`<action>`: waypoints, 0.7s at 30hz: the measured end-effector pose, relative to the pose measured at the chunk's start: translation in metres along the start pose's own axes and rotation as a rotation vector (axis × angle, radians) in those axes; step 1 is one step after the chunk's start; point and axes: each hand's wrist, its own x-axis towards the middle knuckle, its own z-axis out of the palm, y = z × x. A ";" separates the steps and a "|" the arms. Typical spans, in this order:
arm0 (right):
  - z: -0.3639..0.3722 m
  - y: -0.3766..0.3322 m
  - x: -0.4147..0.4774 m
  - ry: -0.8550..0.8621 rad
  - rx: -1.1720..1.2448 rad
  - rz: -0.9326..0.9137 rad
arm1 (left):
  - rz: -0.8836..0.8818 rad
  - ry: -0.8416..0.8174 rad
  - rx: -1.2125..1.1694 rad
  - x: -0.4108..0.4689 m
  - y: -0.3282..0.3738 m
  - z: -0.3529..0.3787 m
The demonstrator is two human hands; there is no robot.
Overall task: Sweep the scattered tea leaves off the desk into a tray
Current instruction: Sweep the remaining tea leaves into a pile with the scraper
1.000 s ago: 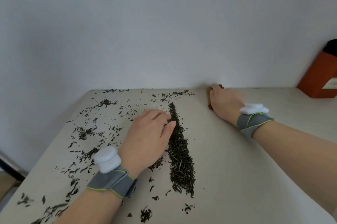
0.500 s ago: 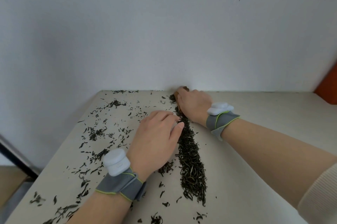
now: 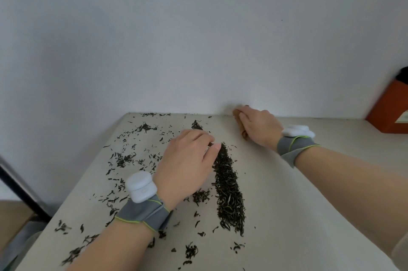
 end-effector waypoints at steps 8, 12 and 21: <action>0.029 -0.012 0.009 -0.019 -0.177 -0.003 | -0.174 -0.060 0.071 -0.017 -0.104 -0.044; 0.045 -0.048 0.026 -0.033 -0.208 -0.062 | -0.263 -0.076 0.065 -0.039 -0.158 -0.053; 0.072 -0.127 0.036 -0.081 -0.195 -0.231 | -0.345 -0.049 -0.106 -0.053 -0.207 -0.044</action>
